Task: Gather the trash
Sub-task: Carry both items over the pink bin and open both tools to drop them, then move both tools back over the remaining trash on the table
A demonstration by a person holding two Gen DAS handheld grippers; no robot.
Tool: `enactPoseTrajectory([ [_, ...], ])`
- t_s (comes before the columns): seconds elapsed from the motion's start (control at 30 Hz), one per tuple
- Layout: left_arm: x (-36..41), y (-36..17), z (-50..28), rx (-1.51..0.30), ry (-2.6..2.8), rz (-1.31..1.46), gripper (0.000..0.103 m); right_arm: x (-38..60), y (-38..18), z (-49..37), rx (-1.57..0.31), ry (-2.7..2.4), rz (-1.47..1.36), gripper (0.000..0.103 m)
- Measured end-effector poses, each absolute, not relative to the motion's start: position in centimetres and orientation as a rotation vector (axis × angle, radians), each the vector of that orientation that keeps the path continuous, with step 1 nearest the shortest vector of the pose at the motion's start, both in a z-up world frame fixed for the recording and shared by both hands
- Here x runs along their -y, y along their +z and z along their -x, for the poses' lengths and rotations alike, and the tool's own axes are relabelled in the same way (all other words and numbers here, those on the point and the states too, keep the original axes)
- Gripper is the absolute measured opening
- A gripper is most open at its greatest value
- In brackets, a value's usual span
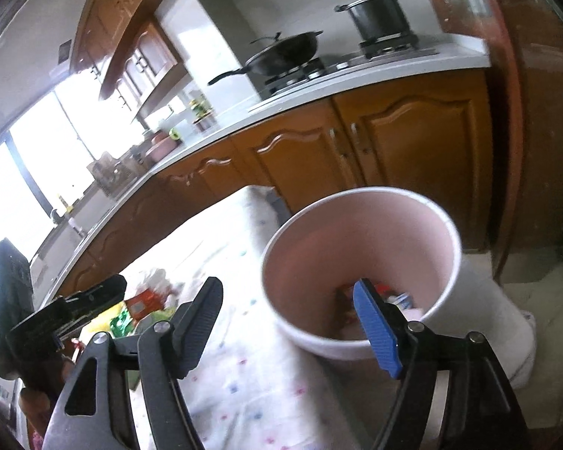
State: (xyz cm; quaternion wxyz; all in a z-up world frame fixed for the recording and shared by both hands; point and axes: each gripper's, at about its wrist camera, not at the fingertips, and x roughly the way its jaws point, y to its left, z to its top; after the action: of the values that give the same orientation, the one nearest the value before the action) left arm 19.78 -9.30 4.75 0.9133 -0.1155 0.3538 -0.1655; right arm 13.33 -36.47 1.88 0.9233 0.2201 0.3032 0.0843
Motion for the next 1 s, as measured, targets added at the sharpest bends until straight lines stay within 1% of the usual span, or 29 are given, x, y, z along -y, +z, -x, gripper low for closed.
enactPoseTrajectory([
  [0.17, 5.6, 4.6, -18.2, -0.720, -0.296, 0.271, 0.062, 33.8, 1.7, -13.0, -0.637, 0.220, -0.451, 0.074],
  [0.3, 3.2, 4.5, -16.9, -0.709, -0.261, 0.283, 0.063, 31.7, 1.8, -12.8, -0.645, 0.259, -0.433, 0.078],
  [1.0, -7.1, 2.6, -13.0, -0.729, -0.079, 0.328, 0.064, 22.5, 2.6, -13.7, -0.670, 0.416, -0.334, 0.078],
])
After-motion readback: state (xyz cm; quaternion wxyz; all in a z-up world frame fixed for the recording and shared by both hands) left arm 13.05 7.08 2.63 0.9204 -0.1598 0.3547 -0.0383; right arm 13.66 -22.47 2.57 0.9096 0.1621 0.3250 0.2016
